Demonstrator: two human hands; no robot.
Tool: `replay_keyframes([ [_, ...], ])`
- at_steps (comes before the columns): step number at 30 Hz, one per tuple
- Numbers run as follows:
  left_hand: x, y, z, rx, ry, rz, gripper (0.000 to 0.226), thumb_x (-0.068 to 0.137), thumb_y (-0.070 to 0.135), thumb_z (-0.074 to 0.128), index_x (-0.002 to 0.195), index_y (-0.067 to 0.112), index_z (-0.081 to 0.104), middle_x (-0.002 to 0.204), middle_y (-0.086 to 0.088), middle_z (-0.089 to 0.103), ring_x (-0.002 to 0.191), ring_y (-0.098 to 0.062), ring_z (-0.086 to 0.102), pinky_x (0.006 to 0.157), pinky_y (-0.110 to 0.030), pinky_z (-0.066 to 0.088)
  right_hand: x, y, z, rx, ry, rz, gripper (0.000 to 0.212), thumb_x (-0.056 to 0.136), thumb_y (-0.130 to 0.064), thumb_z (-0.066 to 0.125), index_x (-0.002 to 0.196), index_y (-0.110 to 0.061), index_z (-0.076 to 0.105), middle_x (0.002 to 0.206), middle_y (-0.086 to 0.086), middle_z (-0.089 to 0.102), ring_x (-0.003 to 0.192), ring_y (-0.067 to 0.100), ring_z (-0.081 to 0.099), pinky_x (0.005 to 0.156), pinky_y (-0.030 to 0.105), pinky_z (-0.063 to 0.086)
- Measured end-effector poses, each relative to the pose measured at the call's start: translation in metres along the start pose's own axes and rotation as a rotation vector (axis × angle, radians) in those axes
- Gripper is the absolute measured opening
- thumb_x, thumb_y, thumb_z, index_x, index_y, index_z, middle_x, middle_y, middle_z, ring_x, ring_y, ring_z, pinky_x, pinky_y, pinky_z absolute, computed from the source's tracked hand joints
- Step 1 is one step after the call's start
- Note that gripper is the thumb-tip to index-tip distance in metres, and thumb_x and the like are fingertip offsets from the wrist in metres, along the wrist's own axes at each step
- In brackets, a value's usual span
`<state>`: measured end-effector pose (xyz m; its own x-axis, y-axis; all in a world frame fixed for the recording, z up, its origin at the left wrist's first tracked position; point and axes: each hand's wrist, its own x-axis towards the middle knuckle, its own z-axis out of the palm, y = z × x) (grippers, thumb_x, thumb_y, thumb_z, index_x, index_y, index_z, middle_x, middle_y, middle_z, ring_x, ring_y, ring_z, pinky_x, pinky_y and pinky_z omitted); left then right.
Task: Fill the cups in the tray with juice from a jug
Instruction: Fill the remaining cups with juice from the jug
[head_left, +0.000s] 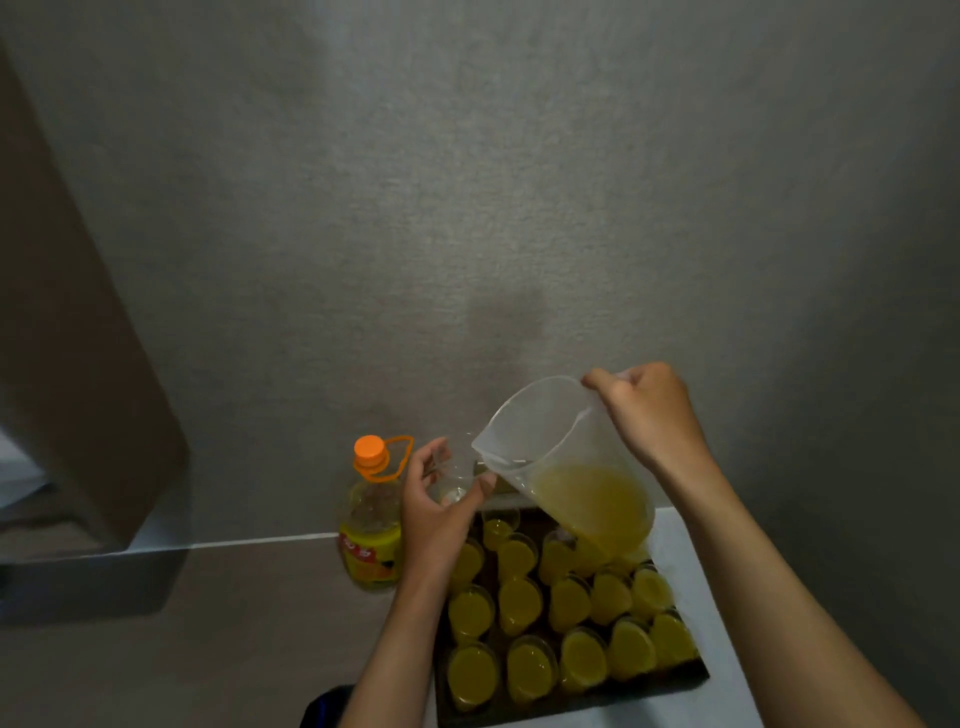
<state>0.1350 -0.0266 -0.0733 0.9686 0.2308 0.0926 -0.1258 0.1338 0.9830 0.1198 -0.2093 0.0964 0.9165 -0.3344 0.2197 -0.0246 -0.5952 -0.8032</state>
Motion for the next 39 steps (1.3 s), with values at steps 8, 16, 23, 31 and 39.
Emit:
replay_keyframes([
  [8, 0.000, 0.024, -0.005, -0.033, -0.004, 0.021, 0.059, 0.074, 0.017, 0.091, 0.123, 0.033, 0.061, 0.125, 0.013, 0.063, 0.119, 0.000, 0.055, 0.105, -0.039, 0.049, 0.012, -0.035, -0.007, -0.164, -0.006, -0.127, 0.047, 0.084, -0.032, 0.065, 0.049, -0.020, 0.037, 0.040, -0.007, 0.032, 0.042, 0.019, 0.035, 0.053, 0.035, 0.033],
  [16, -0.003, 0.034, -0.010, -0.055, -0.001, 0.019, 0.059, 0.073, 0.019, 0.091, 0.122, 0.032, 0.062, 0.123, 0.013, 0.064, 0.118, -0.004, 0.057, 0.100, -0.033, 0.050, 0.014, -0.057, -0.006, -0.309, 0.008, -0.200, 0.045, 0.085, -0.033, 0.066, 0.053, -0.018, 0.038, 0.042, -0.006, 0.032, 0.043, 0.019, 0.034, 0.050, 0.032, 0.028],
  [23, -0.006, 0.031, -0.014, -0.046, -0.025, 0.005, 0.058, 0.074, 0.024, 0.090, 0.123, 0.037, 0.061, 0.126, 0.017, 0.063, 0.122, -0.006, 0.055, 0.102, -0.040, 0.050, 0.016, -0.067, -0.003, -0.358, -0.013, -0.215, 0.047, 0.084, -0.032, 0.066, 0.050, -0.017, 0.037, 0.037, -0.006, 0.030, 0.043, 0.020, 0.035, 0.049, 0.030, 0.028],
  [31, -0.008, 0.031, -0.017, -0.054, -0.026, 0.004, 0.058, 0.075, 0.023, 0.090, 0.123, 0.036, 0.061, 0.125, 0.018, 0.063, 0.122, -0.004, 0.054, 0.099, -0.031, 0.047, 0.014, -0.074, 0.002, -0.415, -0.011, -0.258, 0.043, 0.085, -0.037, 0.065, 0.054, -0.016, 0.044, 0.052, 0.004, 0.046, 0.052, 0.025, 0.046, 0.051, 0.031, 0.032],
  [39, -0.010, 0.031, -0.020, -0.061, -0.019, 0.013, 0.058, 0.075, 0.022, 0.090, 0.123, 0.037, 0.060, 0.125, 0.016, 0.063, 0.122, -0.005, 0.054, 0.095, -0.029, 0.047, 0.010, -0.078, 0.001, -0.424, -0.038, -0.270, 0.040, 0.085, -0.037, 0.066, 0.057, -0.018, 0.044, 0.052, 0.001, 0.042, 0.050, 0.021, 0.040, 0.053, 0.032, 0.032],
])
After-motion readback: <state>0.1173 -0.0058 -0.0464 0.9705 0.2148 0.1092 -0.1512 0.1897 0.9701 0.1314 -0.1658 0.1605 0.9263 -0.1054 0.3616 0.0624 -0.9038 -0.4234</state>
